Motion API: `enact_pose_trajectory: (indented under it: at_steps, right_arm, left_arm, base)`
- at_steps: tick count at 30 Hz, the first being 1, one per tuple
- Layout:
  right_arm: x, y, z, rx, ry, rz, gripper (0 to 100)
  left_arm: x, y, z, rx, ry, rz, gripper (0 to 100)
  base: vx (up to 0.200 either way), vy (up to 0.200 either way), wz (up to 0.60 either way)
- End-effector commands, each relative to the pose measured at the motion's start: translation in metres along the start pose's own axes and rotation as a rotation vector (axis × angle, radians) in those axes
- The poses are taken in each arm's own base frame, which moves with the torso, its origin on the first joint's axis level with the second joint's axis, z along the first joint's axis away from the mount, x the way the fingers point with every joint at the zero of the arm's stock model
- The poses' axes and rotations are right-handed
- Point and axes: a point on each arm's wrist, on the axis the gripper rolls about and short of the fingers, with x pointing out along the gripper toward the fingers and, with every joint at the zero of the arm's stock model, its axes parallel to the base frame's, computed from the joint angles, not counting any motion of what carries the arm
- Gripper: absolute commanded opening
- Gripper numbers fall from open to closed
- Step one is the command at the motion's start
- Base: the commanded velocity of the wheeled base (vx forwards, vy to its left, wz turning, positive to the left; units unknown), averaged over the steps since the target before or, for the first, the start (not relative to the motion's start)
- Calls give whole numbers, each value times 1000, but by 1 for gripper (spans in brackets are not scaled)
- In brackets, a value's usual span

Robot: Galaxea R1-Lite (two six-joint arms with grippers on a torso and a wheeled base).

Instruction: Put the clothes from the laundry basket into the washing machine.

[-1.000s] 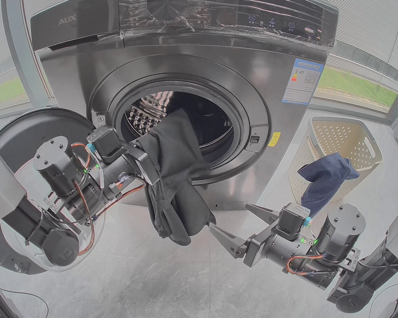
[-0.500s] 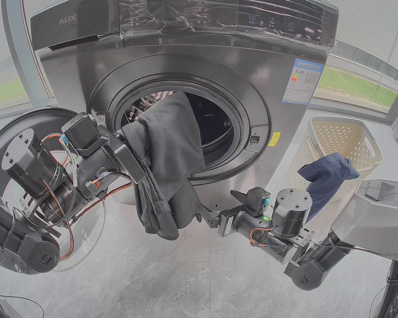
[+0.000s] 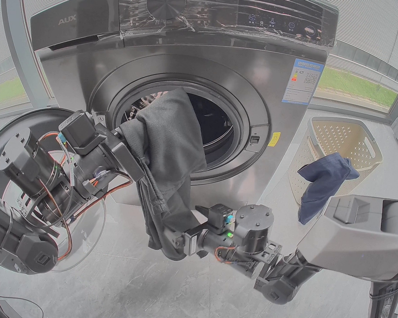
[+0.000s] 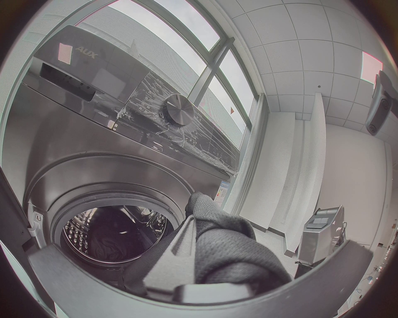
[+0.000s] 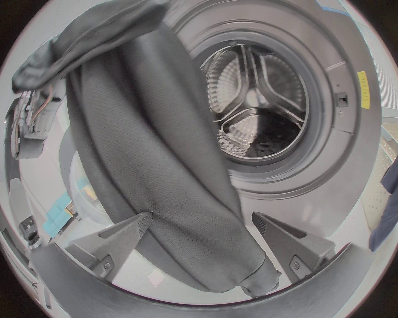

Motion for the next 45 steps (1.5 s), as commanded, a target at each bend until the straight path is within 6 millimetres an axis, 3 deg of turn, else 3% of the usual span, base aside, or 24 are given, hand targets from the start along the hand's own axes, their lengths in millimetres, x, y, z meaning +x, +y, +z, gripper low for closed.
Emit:
enact_pose_trajectory:
  at_steps: [1, 7, 16, 21, 23, 30, 40, 45]
  right_arm:
    - [-1, 34, -14, -3, 31, 90, 100]
    - [0, 58, -30, -5, 42, 152, 100]
    - [-10, 49, -28, -1, 18, 139, 100]
    - [-33, 44, -14, 0, 5, 130, 100]
    - [-37, 40, -10, 2, -2, 115, 100]
    - [-36, -5, 6, 1, -40, -10, 100]
    - [-20, -36, -9, -15, -25, -79, 100]
    - [-14, -41, -19, -15, -3, -92, 100]
  left_arm:
    - [1, 0, 1, -2, -6, 0, 0]
    - [3, 1, 3, 3, -19, -1, 0]
    - [6, 4, 9, 19, -44, 7, 0]
    - [6, 4, 12, 26, -55, 4, 0]
    - [6, 4, 13, 25, -58, 3, 0]
    - [9, 3, 19, 33, -84, 3, 0]
    - [10, 2, 28, 39, -112, -4, 0]
    - [14, 2, 34, 48, -144, 12, 0]
  base:
    - [0, 0, 0]
    - [0, 0, 0]
    - [0, 0, 0]
    - [0, 0, 0]
    - [0, 0, 0]
    - [0, 0, 0]
    - [0, 0, 0]
    - [0, 0, 0]
